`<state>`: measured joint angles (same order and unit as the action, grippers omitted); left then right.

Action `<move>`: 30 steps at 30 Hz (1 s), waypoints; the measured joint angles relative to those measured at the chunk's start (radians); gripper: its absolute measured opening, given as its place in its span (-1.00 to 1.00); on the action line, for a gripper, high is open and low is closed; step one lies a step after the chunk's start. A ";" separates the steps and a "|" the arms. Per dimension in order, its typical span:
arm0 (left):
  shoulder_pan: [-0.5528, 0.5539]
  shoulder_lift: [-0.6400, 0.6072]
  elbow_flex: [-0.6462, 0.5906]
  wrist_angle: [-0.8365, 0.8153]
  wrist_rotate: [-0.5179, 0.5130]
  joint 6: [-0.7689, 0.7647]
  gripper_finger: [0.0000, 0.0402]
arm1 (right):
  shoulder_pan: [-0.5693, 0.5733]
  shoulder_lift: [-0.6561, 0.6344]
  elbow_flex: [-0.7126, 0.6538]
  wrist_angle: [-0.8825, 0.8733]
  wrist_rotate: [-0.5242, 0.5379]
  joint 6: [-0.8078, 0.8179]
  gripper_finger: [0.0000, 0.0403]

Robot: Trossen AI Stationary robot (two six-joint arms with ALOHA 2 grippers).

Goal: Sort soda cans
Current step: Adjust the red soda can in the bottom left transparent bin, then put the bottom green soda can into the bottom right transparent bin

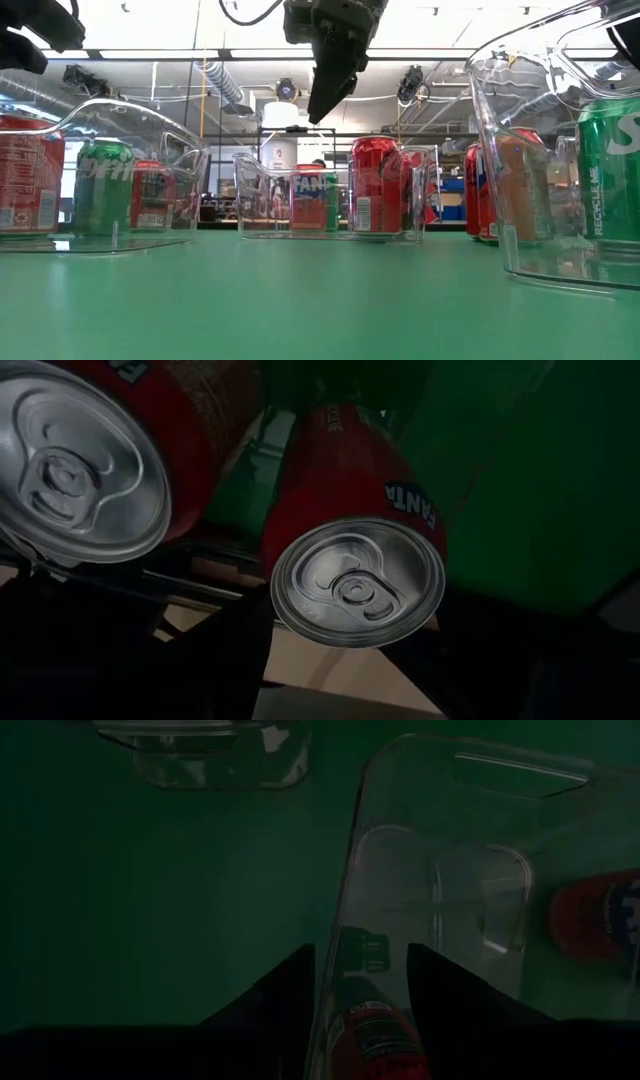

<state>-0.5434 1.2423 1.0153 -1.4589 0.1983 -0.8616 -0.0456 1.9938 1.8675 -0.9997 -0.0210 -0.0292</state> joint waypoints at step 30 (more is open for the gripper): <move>-0.002 -0.177 0.002 0.131 -0.184 0.018 0.34 | 0.126 0.000 -0.378 0.989 -0.158 0.001 -0.99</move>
<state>-0.5449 1.0649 1.0172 -1.3280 0.0143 -0.8433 0.0807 1.9934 1.4895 -0.0102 -0.1791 -0.0285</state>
